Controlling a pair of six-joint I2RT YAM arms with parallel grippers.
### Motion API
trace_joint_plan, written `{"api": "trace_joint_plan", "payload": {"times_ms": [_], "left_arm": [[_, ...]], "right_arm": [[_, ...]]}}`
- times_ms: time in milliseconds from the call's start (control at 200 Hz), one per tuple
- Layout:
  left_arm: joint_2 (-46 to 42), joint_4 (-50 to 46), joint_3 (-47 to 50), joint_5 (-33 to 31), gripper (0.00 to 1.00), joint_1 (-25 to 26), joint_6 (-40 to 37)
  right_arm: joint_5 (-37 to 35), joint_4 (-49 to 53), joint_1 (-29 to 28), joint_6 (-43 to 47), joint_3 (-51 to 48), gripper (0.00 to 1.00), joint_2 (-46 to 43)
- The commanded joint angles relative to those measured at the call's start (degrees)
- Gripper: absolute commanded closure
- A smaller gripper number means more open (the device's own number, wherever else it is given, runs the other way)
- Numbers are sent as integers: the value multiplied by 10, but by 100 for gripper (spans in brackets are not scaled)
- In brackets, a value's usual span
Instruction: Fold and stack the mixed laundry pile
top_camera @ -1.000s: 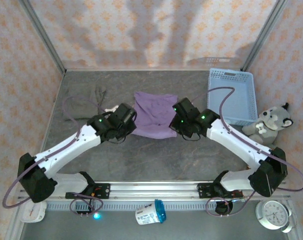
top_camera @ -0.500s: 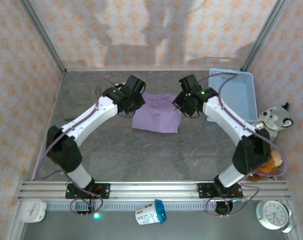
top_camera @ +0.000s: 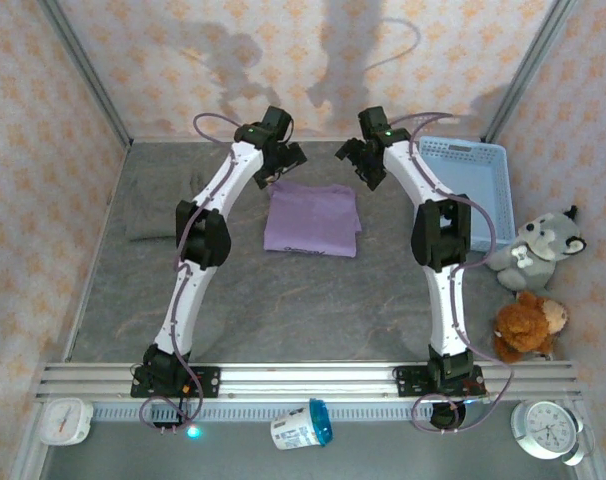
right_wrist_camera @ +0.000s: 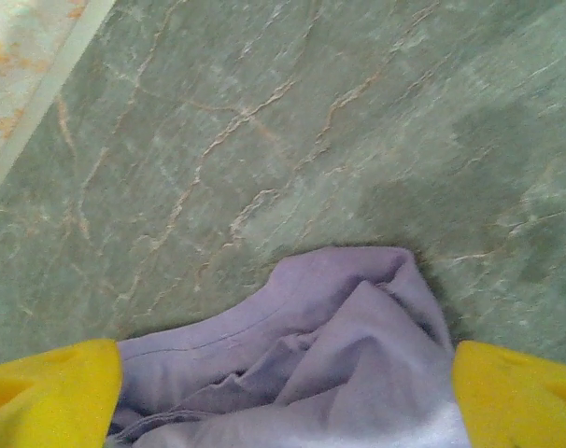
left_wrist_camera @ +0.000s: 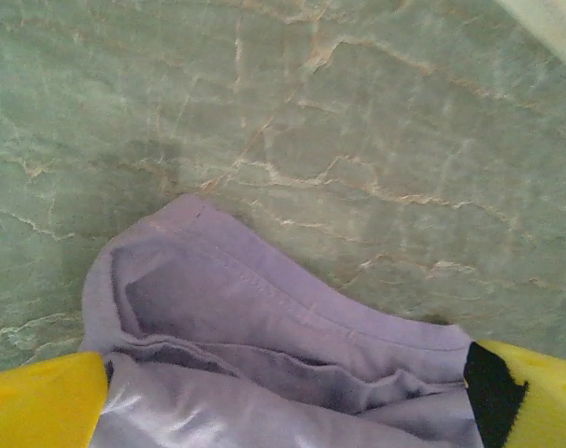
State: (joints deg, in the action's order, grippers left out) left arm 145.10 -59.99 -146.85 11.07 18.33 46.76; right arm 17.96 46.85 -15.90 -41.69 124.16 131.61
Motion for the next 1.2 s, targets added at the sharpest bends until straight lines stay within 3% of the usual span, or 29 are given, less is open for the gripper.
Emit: {"api": "trace_joint_plan", "payload": {"times_ms": [0,140,275,470,575,711,816,956,1061,1191], "left_arm": [[-74,-31,6,20,0,3,-23],[-147,16,98,27,0,2,-35],[-212,36,194,40,3,5,-49],[-347,131,426,57,14,22,-38],[-412,170,539,60,24,36,-24],[-463,201,651,55,25,54,-10],[-479,230,717,60,30,64,4],[-466,247,759,65,45,72,18],[-440,253,764,55,49,73,24],[-396,250,749,36,52,72,28]], "right_arm": [[-10,25,-6,32,35,8,-50],[-9,23,-8,57,-17,13,-88],[-5,27,-15,84,-84,24,-121],[-23,23,-45,121,-191,55,-170],[-29,19,-66,120,-239,56,-182],[-48,9,-91,122,-295,55,-188],[-45,-10,-98,118,-325,56,-177],[-63,-11,-98,120,-331,70,-153],[-72,-7,-98,117,-338,77,-141],[-70,-11,-110,112,-376,79,-149]]}}
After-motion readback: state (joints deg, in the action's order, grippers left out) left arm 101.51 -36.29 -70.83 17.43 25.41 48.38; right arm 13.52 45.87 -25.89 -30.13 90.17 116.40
